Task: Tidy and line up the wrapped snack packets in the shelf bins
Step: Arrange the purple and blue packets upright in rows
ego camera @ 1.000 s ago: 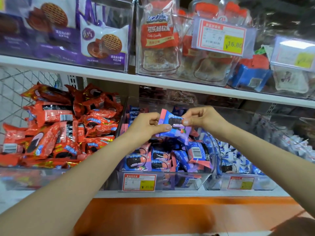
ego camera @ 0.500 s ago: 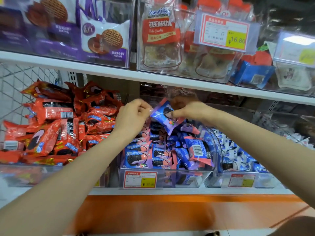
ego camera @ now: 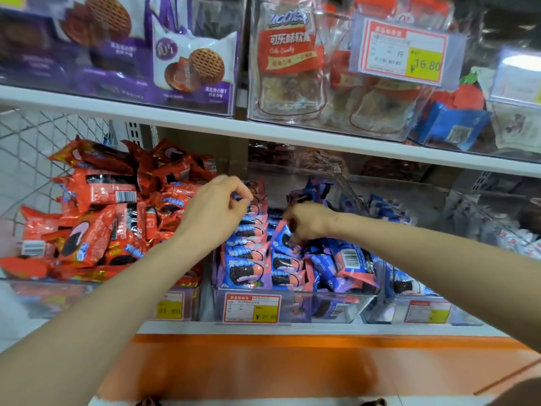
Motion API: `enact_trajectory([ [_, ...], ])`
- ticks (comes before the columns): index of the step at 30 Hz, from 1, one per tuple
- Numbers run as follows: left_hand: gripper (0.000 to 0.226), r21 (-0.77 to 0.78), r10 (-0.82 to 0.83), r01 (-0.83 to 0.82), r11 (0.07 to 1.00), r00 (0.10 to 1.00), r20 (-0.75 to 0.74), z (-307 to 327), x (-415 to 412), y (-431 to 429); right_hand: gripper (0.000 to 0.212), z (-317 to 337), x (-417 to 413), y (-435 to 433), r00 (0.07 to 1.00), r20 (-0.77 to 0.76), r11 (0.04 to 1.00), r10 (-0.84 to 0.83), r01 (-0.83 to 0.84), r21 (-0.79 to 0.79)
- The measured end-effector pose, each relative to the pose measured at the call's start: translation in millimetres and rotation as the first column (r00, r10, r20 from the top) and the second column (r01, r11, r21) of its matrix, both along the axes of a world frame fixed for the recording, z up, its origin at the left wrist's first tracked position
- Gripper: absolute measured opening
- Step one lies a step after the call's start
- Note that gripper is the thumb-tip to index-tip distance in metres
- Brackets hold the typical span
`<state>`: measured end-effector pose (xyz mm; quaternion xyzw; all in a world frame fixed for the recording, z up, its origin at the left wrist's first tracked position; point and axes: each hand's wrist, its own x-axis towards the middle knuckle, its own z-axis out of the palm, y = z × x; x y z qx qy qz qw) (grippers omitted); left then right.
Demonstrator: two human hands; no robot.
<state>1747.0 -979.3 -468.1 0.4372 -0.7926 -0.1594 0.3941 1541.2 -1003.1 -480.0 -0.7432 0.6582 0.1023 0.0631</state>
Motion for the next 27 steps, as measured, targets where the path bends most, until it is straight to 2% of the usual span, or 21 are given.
enact_trajectory([
  [2, 0.006, 0.013, -0.072, 0.071, 0.997, 0.99, 0.122, -3.7, 1.0, 1.3, 0.028, -3.7, 2.1, -1.0, 0.999, 0.025, 0.999, 0.024, -0.024, 0.024],
  [4, 0.008, -0.014, -0.106, 0.114, 0.993, 0.961, 0.254, -6.4, 1.3, 3.8, 0.036, -3.4, 4.4, -3.1, 0.998, 0.055, 0.994, 0.043, -0.049, 0.094],
  [6, 0.01, -0.036, -0.112, 0.13, 0.991, 0.94, 0.323, -6.8, 1.3, 4.7, 0.044, -2.3, 5.2, -5.2, 0.995, 0.068, 0.986, 0.068, -0.077, 0.149],
  [11, 0.01, -0.037, -0.103, 0.12, 0.992, 0.944, 0.314, -5.5, 0.6, 3.3, 0.037, -7.7, 3.8, -8.2, 0.992, 0.058, 0.989, 0.116, -0.121, 0.081],
  [15, 0.009, -0.035, -0.106, 0.123, 0.992, 0.943, 0.316, -5.6, 0.5, 4.0, 0.036, -11.6, 6.1, -11.1, 0.987, -0.075, 0.986, 0.14, -0.132, 0.104],
  [18, 0.01, -0.023, -0.113, 0.127, 0.992, 0.94, 0.321, -4.8, 1.5, 4.3, 0.034, -8.9, 4.4, -14.3, 0.998, 0.005, 0.986, 0.056, -0.056, 0.158],
  [20, 0.011, -0.019, -0.108, 0.121, 0.992, 0.937, 0.332, -4.7, 2.2, 4.5, 0.03, -9.5, 3.8, -14.9, 0.999, 0.017, 0.991, 0.033, -0.035, 0.128],
  [24, 0.011, -0.01, -0.106, 0.116, 0.993, 0.934, 0.341, -4.3, 2.1, 4.8, 0.03, -15.6, 6.7, -14.5, 0.987, -0.148, 0.998, 0.066, -0.066, 0.01],
  [27, 0.011, -0.004, -0.11, 0.119, 0.993, 0.931, 0.348, -3.6, 1.9, 6.1, 0.026, -15.2, 5.7, -12.5, 0.986, -0.149, 0.997, 0.08, -0.08, 0.008],
])
